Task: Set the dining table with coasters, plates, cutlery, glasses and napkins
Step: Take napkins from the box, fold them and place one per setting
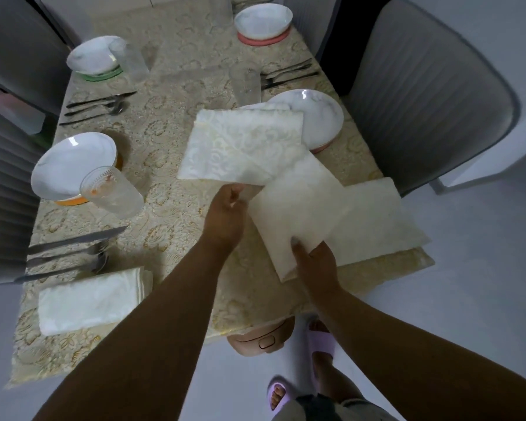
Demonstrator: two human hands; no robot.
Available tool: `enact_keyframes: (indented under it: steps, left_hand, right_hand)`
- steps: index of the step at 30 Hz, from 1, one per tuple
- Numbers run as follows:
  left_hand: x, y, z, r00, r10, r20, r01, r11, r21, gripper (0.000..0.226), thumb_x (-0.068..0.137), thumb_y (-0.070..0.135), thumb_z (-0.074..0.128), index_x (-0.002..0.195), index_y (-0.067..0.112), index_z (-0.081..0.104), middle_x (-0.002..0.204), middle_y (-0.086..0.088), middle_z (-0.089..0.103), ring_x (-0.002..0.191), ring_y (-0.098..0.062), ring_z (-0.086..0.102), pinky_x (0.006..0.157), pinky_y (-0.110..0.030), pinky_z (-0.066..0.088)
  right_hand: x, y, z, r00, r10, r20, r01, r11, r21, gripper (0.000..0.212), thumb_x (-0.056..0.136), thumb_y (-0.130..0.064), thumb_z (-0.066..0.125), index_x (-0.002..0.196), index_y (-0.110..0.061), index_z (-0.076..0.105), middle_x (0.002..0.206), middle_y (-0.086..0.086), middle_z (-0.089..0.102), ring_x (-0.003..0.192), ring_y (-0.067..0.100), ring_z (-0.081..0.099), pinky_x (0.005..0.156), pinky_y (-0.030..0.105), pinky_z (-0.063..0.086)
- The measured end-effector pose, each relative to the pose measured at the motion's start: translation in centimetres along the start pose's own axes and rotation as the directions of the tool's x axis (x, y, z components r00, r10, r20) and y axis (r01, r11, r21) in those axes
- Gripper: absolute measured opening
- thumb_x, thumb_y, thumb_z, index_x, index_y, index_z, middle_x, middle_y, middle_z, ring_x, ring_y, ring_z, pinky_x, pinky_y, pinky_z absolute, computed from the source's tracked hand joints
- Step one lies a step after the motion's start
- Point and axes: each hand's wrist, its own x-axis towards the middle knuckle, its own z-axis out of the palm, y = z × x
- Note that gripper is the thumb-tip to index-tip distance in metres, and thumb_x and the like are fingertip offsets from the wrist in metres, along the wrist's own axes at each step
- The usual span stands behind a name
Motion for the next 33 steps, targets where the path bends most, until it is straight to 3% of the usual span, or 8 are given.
enact_keyframes:
  steps: [3, 7, 13, 18, 22, 26, 30, 33]
  left_hand:
    - [1.9, -1.1, 1.4, 0.976, 0.016, 0.217, -0.074, 0.961, 0.265, 0.041, 0.095, 0.018, 0.052, 0.136, 0.016, 0.047, 0.139, -0.004, 0.050, 0.128, -0.019, 0.046, 0.106, -0.035, 0.038]
    - [3.1, -0.2, 3.4, 0.927, -0.010, 0.376, -0.124, 0.935, 0.333, 0.050, 0.092, 0.017, 0.059, 0.140, 0.016, 0.045, 0.137, -0.004, 0.050, 0.125, -0.022, 0.047, 0.095, -0.027, 0.036]
    - [4.8, 1.5, 3.0, 0.831, -0.092, 0.548, -0.135, 0.924, 0.359, 0.037, 0.073, 0.024, 0.081, 0.103, 0.005, 0.069, 0.104, -0.011, 0.069, 0.098, -0.027, 0.065, 0.092, -0.045, 0.052]
    - [4.3, 2.8, 2.7, 0.746, -0.025, 0.666, -0.189, 0.950, 0.247, 0.033, 0.068, 0.020, 0.085, 0.089, 0.005, 0.065, 0.089, -0.004, 0.066, 0.082, -0.015, 0.061, 0.075, -0.030, 0.048]
    - [3.8, 1.5, 1.8, 0.717, -0.229, 0.658, -0.181, 0.851, 0.493, 0.027, 0.074, 0.025, 0.081, 0.091, 0.020, 0.062, 0.093, 0.002, 0.064, 0.084, -0.010, 0.060, 0.067, -0.023, 0.045]
    - [2.0, -0.6, -1.1, 0.713, -0.379, 0.589, -0.005, 0.838, 0.545, 0.025, 0.074, 0.026, 0.081, 0.088, 0.009, 0.070, 0.087, -0.005, 0.071, 0.081, -0.018, 0.066, 0.070, -0.028, 0.050]
    - [-1.1, -2.4, -3.1, 0.766, -0.265, 0.585, 0.012, 0.916, 0.400, 0.040, 0.071, 0.035, 0.082, 0.086, 0.001, 0.066, 0.084, -0.012, 0.070, 0.077, -0.020, 0.067, 0.069, -0.026, 0.051]
    - [-2.9, -2.7, -2.2, 0.846, -0.135, 0.515, -0.029, 0.954, 0.298, 0.022, 0.081, 0.030, 0.075, 0.085, 0.012, 0.064, 0.082, -0.001, 0.068, 0.072, -0.003, 0.065, 0.060, -0.014, 0.049]
  right_hand:
    - [0.4, 1.2, -0.9, 0.987, 0.132, -0.089, -0.134, 0.991, -0.015, 0.041, 0.093, -0.027, 0.057, 0.125, -0.001, 0.056, 0.122, 0.013, 0.062, 0.115, 0.025, 0.057, 0.094, 0.027, 0.043]
    - [0.7, 1.6, -1.7, 0.965, 0.218, -0.149, -0.220, 0.976, 0.005, 0.043, 0.093, -0.029, 0.057, 0.124, 0.001, 0.054, 0.122, 0.015, 0.061, 0.115, 0.028, 0.057, 0.094, 0.026, 0.043]
    - [1.1, 1.2, -2.6, 0.928, 0.343, -0.144, -0.314, 0.929, 0.195, 0.042, 0.092, -0.024, 0.060, 0.129, -0.005, 0.054, 0.125, 0.010, 0.061, 0.116, 0.026, 0.057, 0.092, 0.028, 0.045]
    - [1.7, 0.9, -3.6, 0.888, 0.434, -0.150, -0.375, 0.874, 0.309, 0.038, 0.091, -0.017, 0.062, 0.126, -0.004, 0.056, 0.122, 0.009, 0.062, 0.113, 0.025, 0.057, 0.082, 0.022, 0.040]
    - [2.4, 1.3, -4.4, 0.880, 0.464, -0.103, -0.433, 0.872, 0.230, 0.039, 0.088, -0.019, 0.064, 0.124, -0.004, 0.058, 0.122, 0.010, 0.061, 0.112, 0.028, 0.056, 0.093, 0.034, 0.044]
    - [2.7, 1.2, -4.7, 0.871, 0.488, 0.054, -0.491, 0.861, 0.135, 0.038, 0.086, -0.016, 0.066, 0.123, -0.007, 0.058, 0.120, 0.012, 0.062, 0.109, 0.031, 0.057, 0.097, 0.044, 0.046]
    - [3.0, 0.6, -4.7, 0.846, 0.491, 0.207, -0.500, 0.866, -0.007, 0.038, 0.084, -0.011, 0.065, 0.121, -0.005, 0.059, 0.119, 0.015, 0.063, 0.107, 0.032, 0.058, 0.096, 0.047, 0.047]
    - [3.7, 0.3, -5.1, 0.836, 0.501, 0.223, -0.516, 0.856, 0.011, 0.032, 0.082, -0.006, 0.066, 0.114, -0.004, 0.062, 0.118, 0.016, 0.063, 0.107, 0.035, 0.058, 0.096, 0.050, 0.047]
